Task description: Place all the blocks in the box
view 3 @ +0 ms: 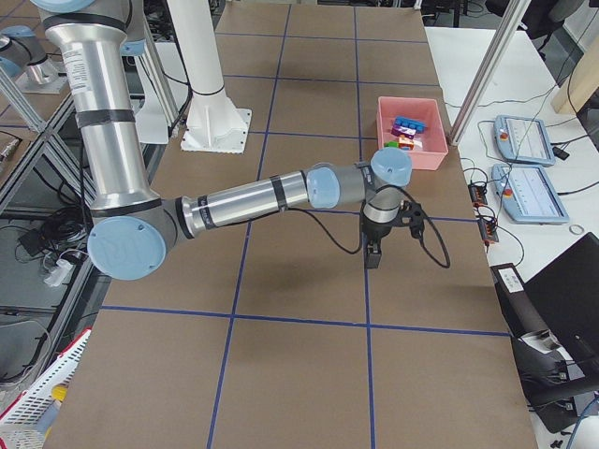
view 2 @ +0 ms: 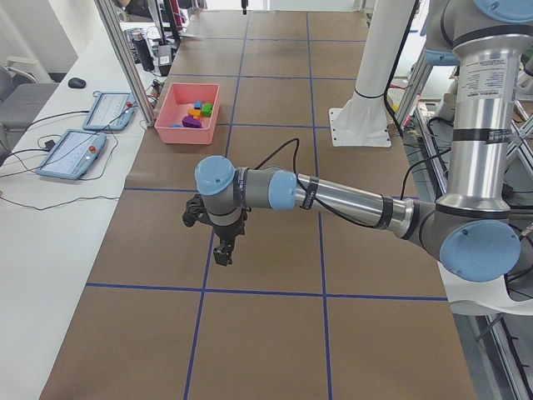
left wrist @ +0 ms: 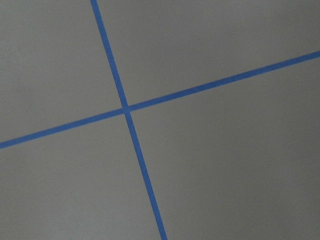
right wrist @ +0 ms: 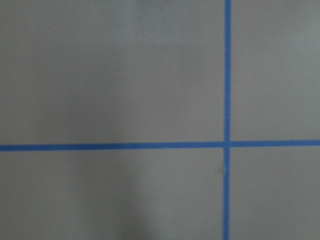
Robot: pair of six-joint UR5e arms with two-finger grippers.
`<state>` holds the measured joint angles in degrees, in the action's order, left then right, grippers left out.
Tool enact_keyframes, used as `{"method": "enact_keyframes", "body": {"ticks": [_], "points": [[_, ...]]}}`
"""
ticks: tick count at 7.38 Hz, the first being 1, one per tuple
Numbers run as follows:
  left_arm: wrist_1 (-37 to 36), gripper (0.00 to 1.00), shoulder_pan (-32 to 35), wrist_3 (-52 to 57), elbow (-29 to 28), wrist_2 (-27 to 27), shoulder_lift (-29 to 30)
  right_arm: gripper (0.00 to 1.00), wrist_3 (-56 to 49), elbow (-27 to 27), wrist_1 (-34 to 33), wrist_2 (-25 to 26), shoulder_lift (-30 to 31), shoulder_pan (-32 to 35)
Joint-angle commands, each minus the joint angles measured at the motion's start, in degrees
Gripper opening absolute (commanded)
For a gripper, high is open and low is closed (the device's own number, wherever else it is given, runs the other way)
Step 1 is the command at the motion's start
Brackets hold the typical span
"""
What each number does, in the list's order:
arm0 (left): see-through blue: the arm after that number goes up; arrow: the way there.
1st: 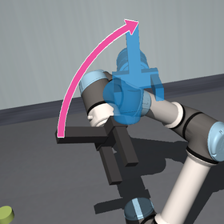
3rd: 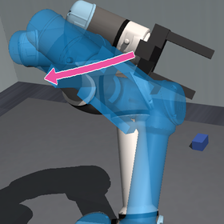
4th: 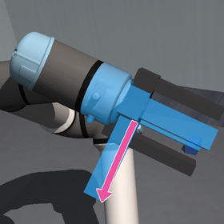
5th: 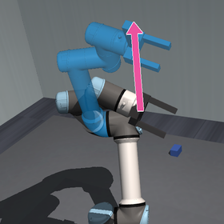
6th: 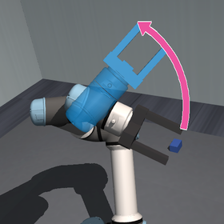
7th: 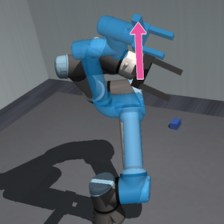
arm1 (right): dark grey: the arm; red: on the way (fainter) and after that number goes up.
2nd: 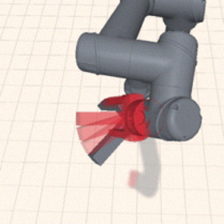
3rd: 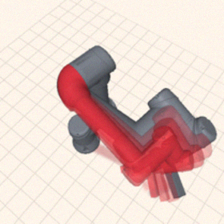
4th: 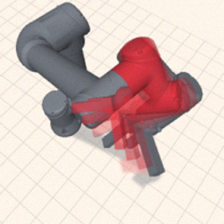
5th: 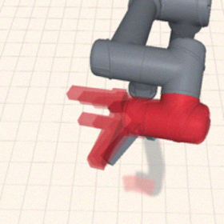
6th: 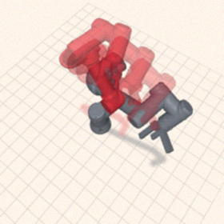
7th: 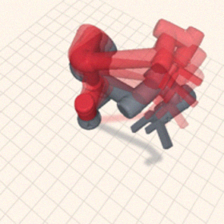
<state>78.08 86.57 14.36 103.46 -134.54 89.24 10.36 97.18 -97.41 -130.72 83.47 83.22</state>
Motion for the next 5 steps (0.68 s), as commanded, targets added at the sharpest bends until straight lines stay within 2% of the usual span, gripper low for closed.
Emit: {"method": "enact_keyframes", "body": {"ticks": [1,2,5], "points": [[-0.2,1.00,0.1,2.3,0.3,0.4,-3.1,1.00,-6.9,0.6,-0.8,0.0,7.3,5.4],[0.1,1.00,0.0,2.1,0.2,0.3,-5.1,1.00,-6.9,0.6,-0.8,0.1,8.6,6.1],[0.1,1.00,0.4,1.8,-0.5,0.2,-5.1,1.00,-7.7,0.8,-0.5,0.7,9.2,5.9]]}}
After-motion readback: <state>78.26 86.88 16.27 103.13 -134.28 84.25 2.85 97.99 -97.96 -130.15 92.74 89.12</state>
